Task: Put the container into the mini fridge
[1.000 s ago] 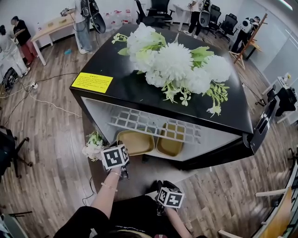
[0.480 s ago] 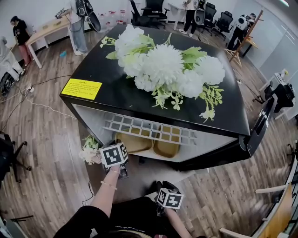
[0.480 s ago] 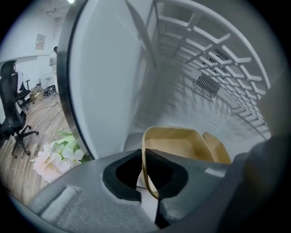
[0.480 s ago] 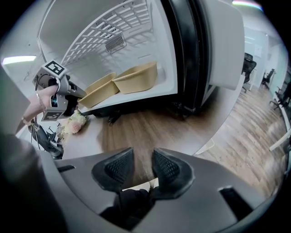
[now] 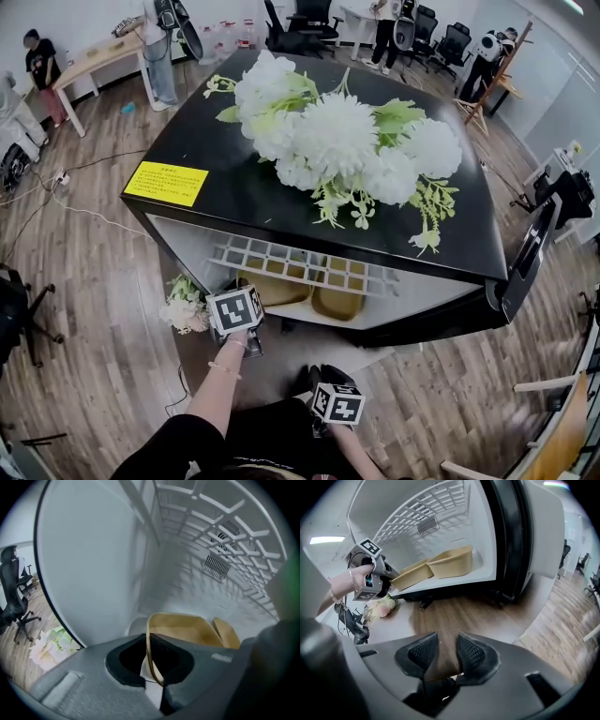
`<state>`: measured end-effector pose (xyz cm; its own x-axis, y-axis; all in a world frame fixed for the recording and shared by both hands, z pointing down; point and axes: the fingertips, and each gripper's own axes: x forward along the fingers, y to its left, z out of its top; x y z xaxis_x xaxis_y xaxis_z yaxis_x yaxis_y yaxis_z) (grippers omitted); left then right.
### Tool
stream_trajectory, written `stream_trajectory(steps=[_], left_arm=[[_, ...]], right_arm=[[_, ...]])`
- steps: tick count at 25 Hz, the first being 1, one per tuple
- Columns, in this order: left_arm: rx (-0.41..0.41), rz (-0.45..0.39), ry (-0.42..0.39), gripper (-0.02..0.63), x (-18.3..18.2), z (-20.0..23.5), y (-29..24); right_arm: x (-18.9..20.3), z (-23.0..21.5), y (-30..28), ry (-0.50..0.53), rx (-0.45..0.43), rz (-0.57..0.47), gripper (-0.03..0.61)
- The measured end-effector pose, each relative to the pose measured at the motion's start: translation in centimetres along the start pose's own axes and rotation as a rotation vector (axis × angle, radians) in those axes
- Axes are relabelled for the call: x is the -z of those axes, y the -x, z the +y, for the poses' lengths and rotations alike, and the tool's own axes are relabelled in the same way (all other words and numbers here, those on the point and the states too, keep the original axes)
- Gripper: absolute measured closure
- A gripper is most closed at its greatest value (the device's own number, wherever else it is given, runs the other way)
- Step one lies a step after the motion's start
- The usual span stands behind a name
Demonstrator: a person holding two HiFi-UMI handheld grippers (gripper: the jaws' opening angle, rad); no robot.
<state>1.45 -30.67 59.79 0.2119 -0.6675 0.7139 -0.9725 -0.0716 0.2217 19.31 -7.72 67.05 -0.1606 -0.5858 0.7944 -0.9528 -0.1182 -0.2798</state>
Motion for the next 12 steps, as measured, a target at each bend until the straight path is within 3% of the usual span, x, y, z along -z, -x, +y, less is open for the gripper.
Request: stream_trajectory(steps=[12], left_arm=[[-0.055, -0.026, -0.031, 0.588, -0.29, 0.45, -0.53]], right_arm=[[-0.43, -0.20, -0.06, -0.008, 0.011, -0.010, 0.436]])
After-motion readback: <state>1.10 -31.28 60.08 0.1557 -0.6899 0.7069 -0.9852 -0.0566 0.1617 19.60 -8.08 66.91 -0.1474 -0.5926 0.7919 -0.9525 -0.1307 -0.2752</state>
